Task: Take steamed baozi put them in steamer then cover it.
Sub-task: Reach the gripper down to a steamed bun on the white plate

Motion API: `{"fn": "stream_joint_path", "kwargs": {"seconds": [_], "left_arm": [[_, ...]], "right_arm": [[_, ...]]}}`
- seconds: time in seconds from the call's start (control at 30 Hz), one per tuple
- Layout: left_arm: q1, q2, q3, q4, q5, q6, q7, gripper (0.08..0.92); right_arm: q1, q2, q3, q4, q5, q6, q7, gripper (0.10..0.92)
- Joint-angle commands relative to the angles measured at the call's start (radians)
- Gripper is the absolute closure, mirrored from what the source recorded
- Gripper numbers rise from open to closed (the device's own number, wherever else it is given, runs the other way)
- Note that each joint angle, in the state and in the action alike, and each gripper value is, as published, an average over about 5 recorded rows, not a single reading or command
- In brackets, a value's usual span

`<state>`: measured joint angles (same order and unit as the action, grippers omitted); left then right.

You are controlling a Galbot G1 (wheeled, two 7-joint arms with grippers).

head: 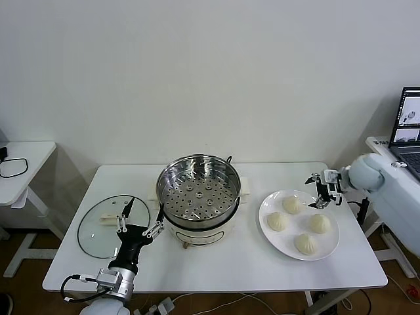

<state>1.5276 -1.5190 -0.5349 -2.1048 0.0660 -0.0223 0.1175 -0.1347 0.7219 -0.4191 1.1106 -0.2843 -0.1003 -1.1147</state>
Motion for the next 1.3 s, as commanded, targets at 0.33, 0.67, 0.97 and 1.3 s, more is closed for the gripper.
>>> {"fn": "stream_joint_path", "kwargs": {"seconds": [0.33,0.67,0.97,1.3], "left_arm": [[-0.002,-0.005,0.000,0.003,-0.001,0.002,0.000,0.177],[-0.001,-0.008,-0.002,0.004,-0.001,0.000,0.000,0.177],[-0.002,-0.009,-0.002,0.007,-0.001,-0.002,0.000,0.177],[-0.005,-0.010,-0.005,0.015,0.000,-0.005,0.000,0.177]], "right_arm": [[0.122,0.173,-0.120,-0.253,-0.062,0.029,-0.077,0.203],[0.088,0.223,-0.085,-0.310,-0.089,0.040,-0.045,0.203],[0.055,0.256,-0.022,-0.346,-0.147,0.055,-0.008,0.203],[0.048,0.263,-0.019,-0.339,-0.141,0.053,0.001,0.226]]}}
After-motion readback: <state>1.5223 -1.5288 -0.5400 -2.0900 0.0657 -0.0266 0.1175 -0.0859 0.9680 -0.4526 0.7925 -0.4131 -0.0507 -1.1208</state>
